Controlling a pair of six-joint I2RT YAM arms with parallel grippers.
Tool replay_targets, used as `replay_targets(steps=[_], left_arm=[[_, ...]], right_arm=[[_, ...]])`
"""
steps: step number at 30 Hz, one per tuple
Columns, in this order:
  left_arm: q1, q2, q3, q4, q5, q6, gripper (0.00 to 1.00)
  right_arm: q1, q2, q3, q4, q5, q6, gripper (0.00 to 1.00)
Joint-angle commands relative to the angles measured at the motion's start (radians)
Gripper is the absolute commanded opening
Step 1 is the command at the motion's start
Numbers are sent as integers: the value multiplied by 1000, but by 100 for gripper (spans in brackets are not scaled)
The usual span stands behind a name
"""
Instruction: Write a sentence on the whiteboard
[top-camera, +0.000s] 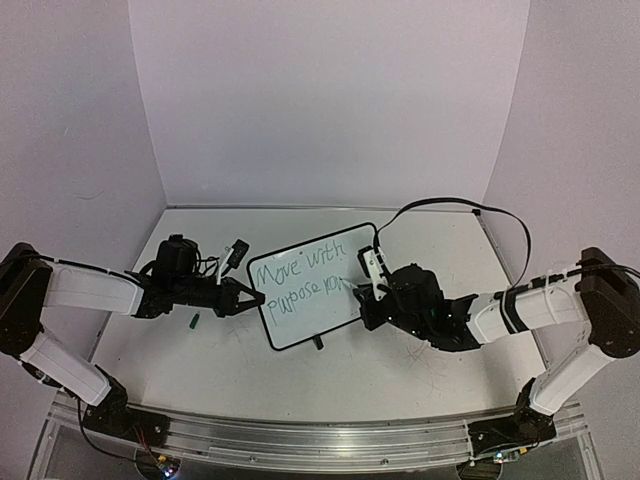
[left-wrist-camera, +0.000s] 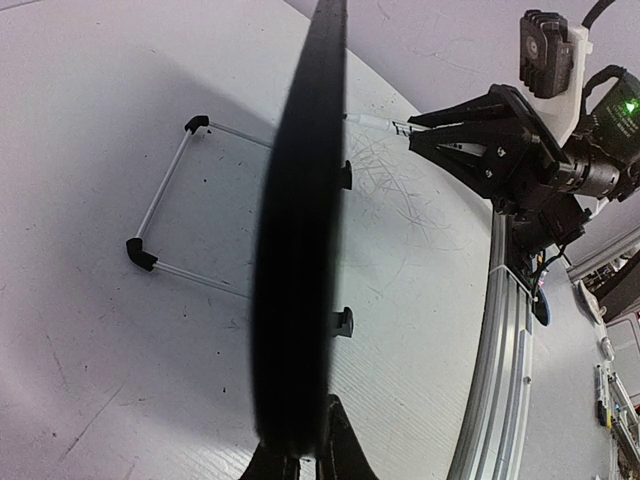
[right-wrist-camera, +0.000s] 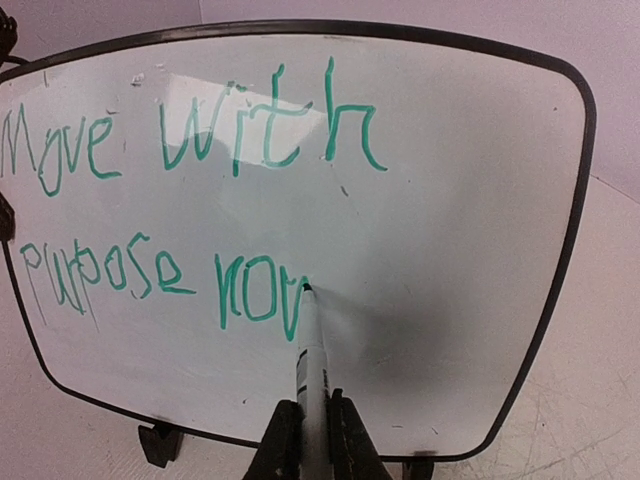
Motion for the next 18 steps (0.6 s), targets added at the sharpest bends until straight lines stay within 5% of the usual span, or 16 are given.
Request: replay_targets(steps=[1, 18], left_arm=[[1, -16, 19, -44, -63, 62, 0], [1, -18, 17, -43, -63, 61, 0]], right_arm=[[-6, -8, -28, -5, 12, 26, 0], [-5, -4, -30, -9, 12, 31, 0]])
